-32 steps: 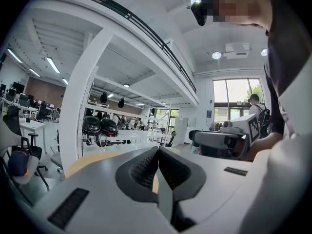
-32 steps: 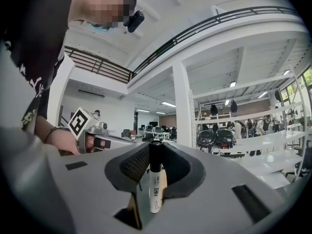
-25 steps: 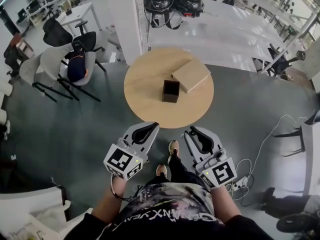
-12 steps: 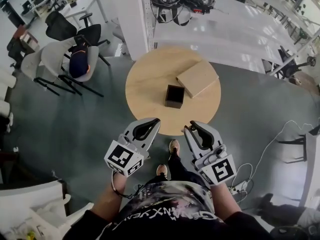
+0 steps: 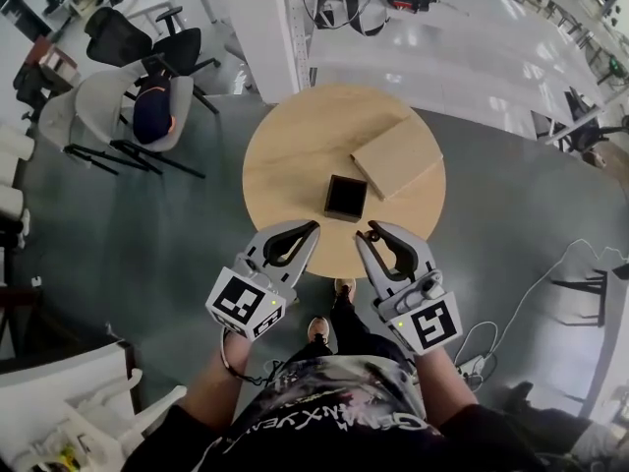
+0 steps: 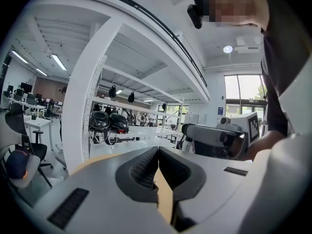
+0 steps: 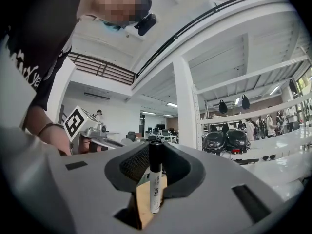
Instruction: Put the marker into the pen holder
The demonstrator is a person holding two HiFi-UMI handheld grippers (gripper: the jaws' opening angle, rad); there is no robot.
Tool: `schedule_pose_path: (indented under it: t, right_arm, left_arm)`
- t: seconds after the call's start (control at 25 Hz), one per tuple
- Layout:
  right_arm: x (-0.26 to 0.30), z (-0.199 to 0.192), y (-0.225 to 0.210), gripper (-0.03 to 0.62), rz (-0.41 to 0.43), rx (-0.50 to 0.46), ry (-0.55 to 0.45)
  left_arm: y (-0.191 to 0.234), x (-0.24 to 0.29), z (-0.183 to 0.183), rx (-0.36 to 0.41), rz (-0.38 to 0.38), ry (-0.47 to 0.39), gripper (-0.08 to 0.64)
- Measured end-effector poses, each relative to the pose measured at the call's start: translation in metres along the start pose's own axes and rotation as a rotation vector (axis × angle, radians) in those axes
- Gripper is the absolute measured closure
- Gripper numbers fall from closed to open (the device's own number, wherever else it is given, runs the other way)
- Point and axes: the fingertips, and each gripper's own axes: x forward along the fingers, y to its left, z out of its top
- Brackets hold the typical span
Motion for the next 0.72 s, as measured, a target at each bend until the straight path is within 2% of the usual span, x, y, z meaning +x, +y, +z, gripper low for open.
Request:
schedule_pose_path:
  t: [0.16, 0.72]
  right_arm:
    - [0.022, 0.004, -0.02, 0.514, -0.016, -0.015, -0.053]
    - [0.058, -0.039, -0.064, 0.514, -0.015, -0.029, -0.04]
  left_arm:
    - [0.015, 0.02, -0.002, -0.011, 0.008, 0.003, 0.538]
    - [0.048, 0.074, -0.02, -0.006, 0.032, 0.008, 0.538]
